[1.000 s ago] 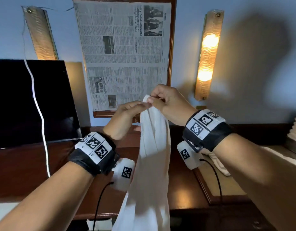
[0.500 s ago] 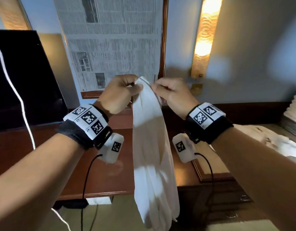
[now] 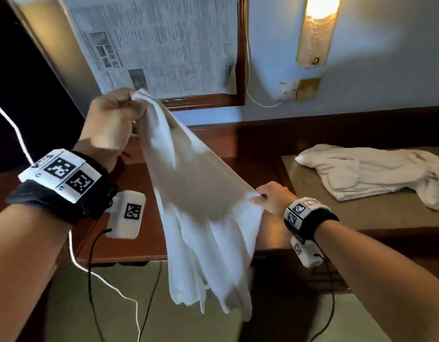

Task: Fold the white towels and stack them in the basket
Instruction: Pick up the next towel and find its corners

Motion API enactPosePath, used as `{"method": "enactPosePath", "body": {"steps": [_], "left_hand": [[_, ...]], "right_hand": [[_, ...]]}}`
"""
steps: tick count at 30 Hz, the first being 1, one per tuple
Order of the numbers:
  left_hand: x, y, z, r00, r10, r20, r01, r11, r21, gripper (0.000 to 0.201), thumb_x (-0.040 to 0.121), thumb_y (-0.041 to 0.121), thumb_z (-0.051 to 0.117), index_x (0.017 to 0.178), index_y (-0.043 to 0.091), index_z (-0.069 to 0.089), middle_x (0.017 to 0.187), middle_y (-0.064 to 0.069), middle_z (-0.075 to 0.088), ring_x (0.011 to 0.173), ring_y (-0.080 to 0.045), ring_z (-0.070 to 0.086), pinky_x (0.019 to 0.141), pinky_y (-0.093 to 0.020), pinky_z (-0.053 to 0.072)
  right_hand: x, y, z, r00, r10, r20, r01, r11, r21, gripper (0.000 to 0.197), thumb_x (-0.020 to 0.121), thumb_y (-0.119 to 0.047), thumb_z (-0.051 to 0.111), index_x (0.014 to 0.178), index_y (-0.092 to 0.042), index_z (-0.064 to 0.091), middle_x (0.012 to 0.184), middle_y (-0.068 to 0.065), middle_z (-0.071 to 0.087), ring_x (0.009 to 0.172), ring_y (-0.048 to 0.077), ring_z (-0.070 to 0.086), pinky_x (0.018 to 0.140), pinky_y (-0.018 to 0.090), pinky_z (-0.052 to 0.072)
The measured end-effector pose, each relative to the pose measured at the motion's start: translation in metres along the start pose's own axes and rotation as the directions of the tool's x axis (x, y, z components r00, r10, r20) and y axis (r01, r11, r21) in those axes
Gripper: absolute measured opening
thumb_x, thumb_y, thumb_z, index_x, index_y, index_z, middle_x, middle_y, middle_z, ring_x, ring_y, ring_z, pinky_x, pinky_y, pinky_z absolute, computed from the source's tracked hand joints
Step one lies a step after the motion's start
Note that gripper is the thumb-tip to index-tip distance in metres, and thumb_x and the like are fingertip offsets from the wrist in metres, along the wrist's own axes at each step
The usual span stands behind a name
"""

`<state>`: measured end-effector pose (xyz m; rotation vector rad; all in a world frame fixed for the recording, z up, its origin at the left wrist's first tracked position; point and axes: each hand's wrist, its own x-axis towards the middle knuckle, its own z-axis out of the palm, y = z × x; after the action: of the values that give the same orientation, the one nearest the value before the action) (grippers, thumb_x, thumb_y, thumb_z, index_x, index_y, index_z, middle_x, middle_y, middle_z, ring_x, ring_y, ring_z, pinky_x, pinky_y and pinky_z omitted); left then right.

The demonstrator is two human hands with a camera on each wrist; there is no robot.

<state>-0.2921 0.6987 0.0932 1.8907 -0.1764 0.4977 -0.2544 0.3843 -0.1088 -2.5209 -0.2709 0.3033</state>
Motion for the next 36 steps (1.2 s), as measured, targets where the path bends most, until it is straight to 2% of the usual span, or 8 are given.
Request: {"method": "enactPosePath", "body": {"steps": [7,11,19,22,24,27,32,36], "left_hand": [[-0.016,-0.028,-0.012,0.987,-0.065,-0.147,0.074,0.996,0.055,0.024,0.091,0.015,0.056,0.075,0.028,0.069,0.075,0.006,0.066,0.07,-0.013,0.062,0.068,-0.03,0.05],[-0.023,-0.032,-0.009,0.979,0.002,-0.203,0.027,0.99,0.139,0.04,0.098,0.016,0.051,0.071,0.04,0.067,0.066,0.021,0.063,0.069,0.005,0.059,0.069,-0.015,0.048],[-0.023,-0.019,0.036,0.994,0.104,-0.041,-0.086,0.947,0.309,0.026,0.102,0.017,0.049,0.079,0.027,0.055,0.073,0.002,0.055,0.061,0.003,0.048,0.059,-0.017,0.042],[-0.021,-0.018,0.058,0.994,0.069,0.089,-0.096,0.937,0.337,0.026,0.104,0.012,0.049,0.079,0.021,0.051,0.065,0.011,0.05,0.059,0.003,0.041,0.06,-0.018,0.037],[-0.022,-0.02,0.073,0.981,0.041,0.189,-0.106,0.93,0.352,0.021,0.104,0.011,0.05,0.083,0.009,0.053,0.061,0.014,0.053,0.059,0.006,0.042,0.062,-0.016,0.038],[-0.022,-0.026,0.088,0.953,0.044,0.3,-0.162,0.91,0.381,0.028,0.097,0.03,0.051,0.091,0.003,0.057,0.082,-0.015,0.064,0.077,-0.013,0.053,0.076,-0.033,0.046],[-0.023,-0.023,0.097,0.932,0.082,0.352,-0.228,0.89,0.395,0.018,0.097,0.032,0.053,0.094,0.018,0.065,0.089,-0.003,0.068,0.087,-0.023,0.063,0.079,-0.034,0.05],[-0.016,-0.025,0.088,0.937,0.125,0.326,-0.24,0.909,0.341,0.023,0.101,0.023,0.056,0.078,0.021,0.055,0.074,0.0,0.06,0.07,-0.019,0.053,0.066,-0.035,0.044]], "right_hand": [[-0.006,0.104,0.046,0.945,0.315,0.084,-0.293,0.934,-0.205,0.016,0.093,-0.037,0.059,0.09,-0.023,0.066,0.097,0.001,0.068,0.104,0.029,0.063,0.093,0.037,0.04],[-0.013,0.14,0.048,0.888,0.449,0.096,-0.411,0.871,-0.269,0.019,0.096,-0.032,0.054,0.101,-0.024,0.07,0.101,0.006,0.069,0.108,0.031,0.062,0.108,0.046,0.036],[-0.025,0.151,0.032,0.803,0.595,0.026,-0.568,0.778,-0.27,0.011,0.095,-0.012,0.057,0.102,-0.005,0.063,0.114,0.015,0.066,0.11,0.032,0.063,0.083,0.035,0.044],[-0.015,0.105,0.022,0.912,0.39,-0.125,-0.404,0.908,-0.115,0.014,0.086,-0.018,0.061,0.097,-0.019,0.069,0.107,0.006,0.068,0.104,0.032,0.064,0.089,0.036,0.045],[-0.006,0.055,0.018,0.95,0.095,-0.297,-0.062,0.991,0.121,0.016,0.084,-0.012,0.061,0.091,-0.019,0.073,0.094,0.001,0.069,0.094,0.028,0.066,0.085,0.035,0.049],[-0.015,-0.034,0.003,0.905,-0.194,-0.379,0.358,0.827,0.433,0.014,0.08,-0.016,0.063,0.089,-0.02,0.072,0.078,0.002,0.068,0.07,0.018,0.06,0.065,0.033,0.05],[-0.018,-0.096,-0.003,0.857,-0.283,-0.431,0.481,0.739,0.471,0.02,0.085,-0.04,0.067,0.09,-0.021,0.07,0.08,-0.004,0.069,0.071,0.014,0.062,0.068,0.044,0.055],[-0.009,-0.102,0.002,0.853,-0.146,-0.502,0.438,0.723,0.534,0.033,0.083,-0.04,0.062,0.079,-0.008,0.065,0.077,0.019,0.066,0.065,0.024,0.057,0.062,0.054,0.052]]}}
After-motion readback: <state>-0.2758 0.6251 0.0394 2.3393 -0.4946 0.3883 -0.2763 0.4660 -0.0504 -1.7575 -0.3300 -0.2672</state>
